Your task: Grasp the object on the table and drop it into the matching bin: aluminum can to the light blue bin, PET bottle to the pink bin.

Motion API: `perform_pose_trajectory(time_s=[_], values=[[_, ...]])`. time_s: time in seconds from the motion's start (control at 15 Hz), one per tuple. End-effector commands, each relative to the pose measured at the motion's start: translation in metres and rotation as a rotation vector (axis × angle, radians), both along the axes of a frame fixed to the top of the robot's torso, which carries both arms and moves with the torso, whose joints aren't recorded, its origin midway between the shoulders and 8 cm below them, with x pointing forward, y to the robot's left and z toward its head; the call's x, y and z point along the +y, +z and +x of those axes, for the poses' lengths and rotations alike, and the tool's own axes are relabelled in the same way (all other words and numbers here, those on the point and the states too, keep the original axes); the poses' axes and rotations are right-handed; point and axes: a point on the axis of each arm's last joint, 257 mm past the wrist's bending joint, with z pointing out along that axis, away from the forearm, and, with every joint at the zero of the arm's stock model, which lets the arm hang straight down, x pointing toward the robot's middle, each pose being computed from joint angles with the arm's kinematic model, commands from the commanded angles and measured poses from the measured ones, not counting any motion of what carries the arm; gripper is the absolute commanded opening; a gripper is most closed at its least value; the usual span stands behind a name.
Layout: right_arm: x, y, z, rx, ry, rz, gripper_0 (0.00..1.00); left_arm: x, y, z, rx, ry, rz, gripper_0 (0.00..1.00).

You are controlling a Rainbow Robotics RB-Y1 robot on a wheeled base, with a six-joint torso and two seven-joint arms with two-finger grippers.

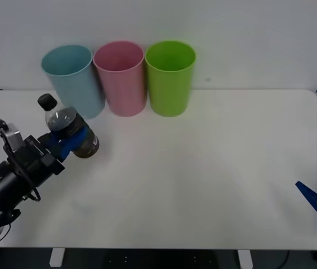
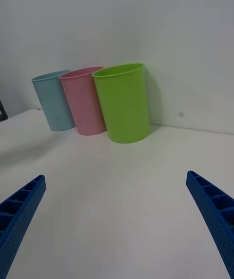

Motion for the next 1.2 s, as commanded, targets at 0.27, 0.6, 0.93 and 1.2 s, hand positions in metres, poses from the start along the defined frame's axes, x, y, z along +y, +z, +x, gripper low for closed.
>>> perform_pose_trajectory(time_s=[0.27, 0.6, 0.93, 1.2], values=[[0.000, 0.000, 0.000, 0.000, 0.000, 0.000, 1.00, -0.007, 0.065, 0.019, -0.023, -0.025, -0.089, 0.01], [0.000, 0.000, 0.000, 0.000, 0.000, 0.000, 1.00, -0.004, 0.106, 0.057, -0.035, 0.038, -0.116, 0.01], [0.000, 0.000, 0.000, 0.000, 0.000, 0.000, 1.00, -0.007, 0.144, 0.094, -0.034, 0.106, -0.137, 0.02], [0.000, 0.000, 0.000, 0.000, 0.000, 0.000, 1.00, -0.013, 0.150, 0.131, -0.015, 0.147, -0.121, 0.02]])
